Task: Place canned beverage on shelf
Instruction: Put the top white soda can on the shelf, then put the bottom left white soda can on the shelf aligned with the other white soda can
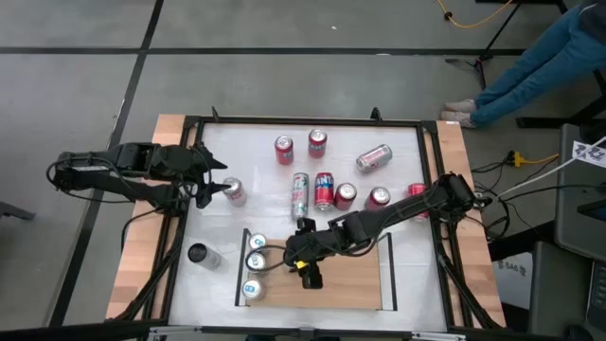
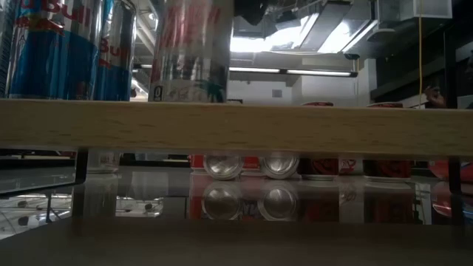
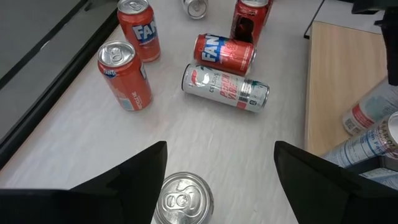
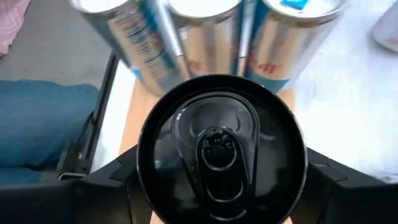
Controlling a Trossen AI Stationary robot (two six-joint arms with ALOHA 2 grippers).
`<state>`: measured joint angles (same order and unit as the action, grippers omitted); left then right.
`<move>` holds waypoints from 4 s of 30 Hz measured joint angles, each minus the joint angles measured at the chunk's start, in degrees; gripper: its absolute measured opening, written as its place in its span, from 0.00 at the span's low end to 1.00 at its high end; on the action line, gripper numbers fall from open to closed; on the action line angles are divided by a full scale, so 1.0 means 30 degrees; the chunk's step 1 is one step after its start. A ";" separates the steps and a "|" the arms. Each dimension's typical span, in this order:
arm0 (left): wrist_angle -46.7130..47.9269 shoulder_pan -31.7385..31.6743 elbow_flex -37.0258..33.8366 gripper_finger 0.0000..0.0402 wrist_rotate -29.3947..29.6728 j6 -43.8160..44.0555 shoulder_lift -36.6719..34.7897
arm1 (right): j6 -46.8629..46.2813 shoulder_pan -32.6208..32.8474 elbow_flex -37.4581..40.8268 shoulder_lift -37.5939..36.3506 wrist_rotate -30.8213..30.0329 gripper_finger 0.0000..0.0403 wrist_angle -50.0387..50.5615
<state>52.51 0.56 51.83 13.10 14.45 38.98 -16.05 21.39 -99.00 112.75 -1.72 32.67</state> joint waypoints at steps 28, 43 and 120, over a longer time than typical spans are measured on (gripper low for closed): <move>-0.0052 0.0000 0.0000 0.72 0.0482 -0.0027 0.0007 | 0.0471 0.0101 -0.0012 0.0510 -0.0162 0.63 -0.3064; -0.0066 0.0005 0.0000 0.72 0.0482 -0.0033 0.0005 | 0.0685 0.0101 -0.0044 0.1049 -0.0080 0.63 -0.3046; 1.0750 0.1665 0.4167 0.72 -0.7535 1.9870 0.2208 | 0.1974 -0.0271 -0.0022 -0.0393 0.0073 0.90 0.3069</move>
<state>84.76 5.55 64.34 -9.50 74.06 45.61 -10.13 20.58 -99.07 111.57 -1.50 41.87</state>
